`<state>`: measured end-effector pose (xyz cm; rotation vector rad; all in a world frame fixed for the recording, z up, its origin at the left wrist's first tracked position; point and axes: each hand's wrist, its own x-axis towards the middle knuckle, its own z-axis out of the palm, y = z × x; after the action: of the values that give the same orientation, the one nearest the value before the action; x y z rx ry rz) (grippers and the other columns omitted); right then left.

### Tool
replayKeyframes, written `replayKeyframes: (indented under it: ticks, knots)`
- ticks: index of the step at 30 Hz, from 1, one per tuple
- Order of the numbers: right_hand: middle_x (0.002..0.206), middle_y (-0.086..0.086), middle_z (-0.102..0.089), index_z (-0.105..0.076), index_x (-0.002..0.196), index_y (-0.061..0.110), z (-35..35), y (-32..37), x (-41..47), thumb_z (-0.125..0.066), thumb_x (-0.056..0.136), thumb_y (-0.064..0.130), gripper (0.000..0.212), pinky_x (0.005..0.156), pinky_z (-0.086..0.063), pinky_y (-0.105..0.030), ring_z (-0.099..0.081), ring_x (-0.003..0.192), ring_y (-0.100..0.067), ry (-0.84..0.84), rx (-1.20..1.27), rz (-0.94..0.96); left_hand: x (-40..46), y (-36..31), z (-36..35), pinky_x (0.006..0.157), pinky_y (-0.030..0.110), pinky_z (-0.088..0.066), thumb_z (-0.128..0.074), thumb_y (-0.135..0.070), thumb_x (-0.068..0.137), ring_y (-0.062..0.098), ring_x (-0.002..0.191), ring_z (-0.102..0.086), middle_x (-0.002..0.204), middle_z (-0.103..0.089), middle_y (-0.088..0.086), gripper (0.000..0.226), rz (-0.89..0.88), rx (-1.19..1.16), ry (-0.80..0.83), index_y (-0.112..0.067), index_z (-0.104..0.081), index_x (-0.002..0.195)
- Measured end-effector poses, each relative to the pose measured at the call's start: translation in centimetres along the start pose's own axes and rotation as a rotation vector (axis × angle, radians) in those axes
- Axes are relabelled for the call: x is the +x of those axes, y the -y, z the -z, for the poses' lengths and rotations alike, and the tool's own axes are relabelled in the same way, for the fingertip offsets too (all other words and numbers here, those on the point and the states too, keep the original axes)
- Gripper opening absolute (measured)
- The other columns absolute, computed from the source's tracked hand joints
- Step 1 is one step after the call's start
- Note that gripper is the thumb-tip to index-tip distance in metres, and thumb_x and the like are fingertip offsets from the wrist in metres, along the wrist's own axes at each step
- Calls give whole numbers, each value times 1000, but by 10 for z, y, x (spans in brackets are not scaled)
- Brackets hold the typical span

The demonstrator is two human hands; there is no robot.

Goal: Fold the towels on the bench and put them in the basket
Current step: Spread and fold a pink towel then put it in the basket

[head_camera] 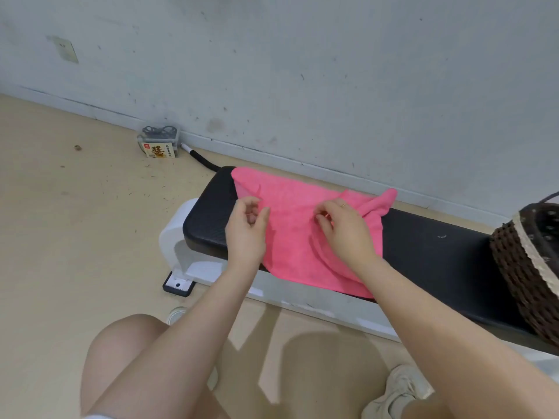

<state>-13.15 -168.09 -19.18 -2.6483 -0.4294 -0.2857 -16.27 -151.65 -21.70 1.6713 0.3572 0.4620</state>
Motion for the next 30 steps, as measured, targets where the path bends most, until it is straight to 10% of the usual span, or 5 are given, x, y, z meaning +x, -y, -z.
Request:
replayKeyframes:
  ticks: [9, 30]
  knots:
    - [85, -8, -65, -65, 92, 11, 26, -17, -19, -56, 89, 11, 10, 72, -42, -33, -56, 77, -23, 2, 214, -40, -34, -21, -61, 64, 11, -42, -56, -9, 91, 1, 66, -52, 75, -58, -10, 10, -41, -53, 325, -17, -59, 86]
    - [92, 5, -55, -50, 96, 18, 28, -30, -33, -61, 86, 13, 15, 59, -34, -12, -44, 68, 3, -81, 398, -187, -56, -32, -77, 62, 19, -48, -58, -11, 90, 3, 57, -55, 63, -61, -5, 6, 267, -364, 454, -14, -59, 85]
